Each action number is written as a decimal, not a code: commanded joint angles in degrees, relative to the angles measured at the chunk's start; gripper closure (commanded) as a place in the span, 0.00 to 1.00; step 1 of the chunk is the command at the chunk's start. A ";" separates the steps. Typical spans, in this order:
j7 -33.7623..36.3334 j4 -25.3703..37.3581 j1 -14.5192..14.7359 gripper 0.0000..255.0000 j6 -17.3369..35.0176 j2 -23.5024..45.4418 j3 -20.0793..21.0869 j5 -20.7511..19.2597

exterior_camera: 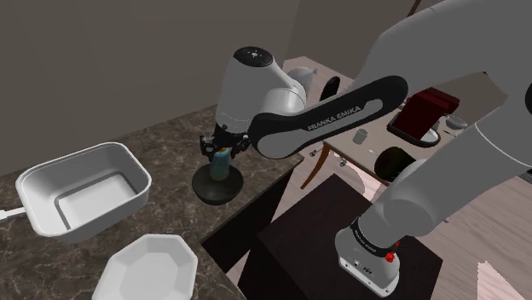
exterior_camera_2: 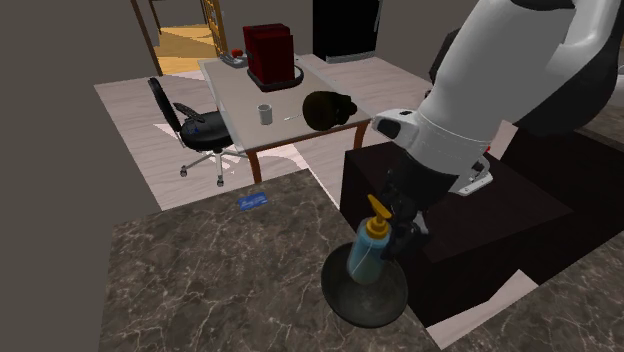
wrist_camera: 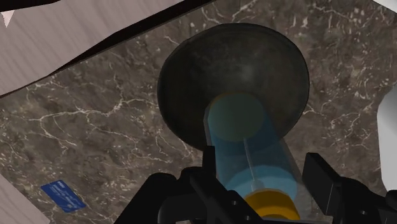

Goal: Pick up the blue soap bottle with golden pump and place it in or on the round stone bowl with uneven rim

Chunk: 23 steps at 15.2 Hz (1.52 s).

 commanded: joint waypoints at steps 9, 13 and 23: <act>2.56 -1.21 -0.71 1.00 3.46 2.77 0.59 -3.05; 2.56 -1.21 -0.71 0.00 3.46 2.77 0.59 -3.05; -2.12 0.06 1.30 0.00 -3.64 -4.23 -0.52 3.53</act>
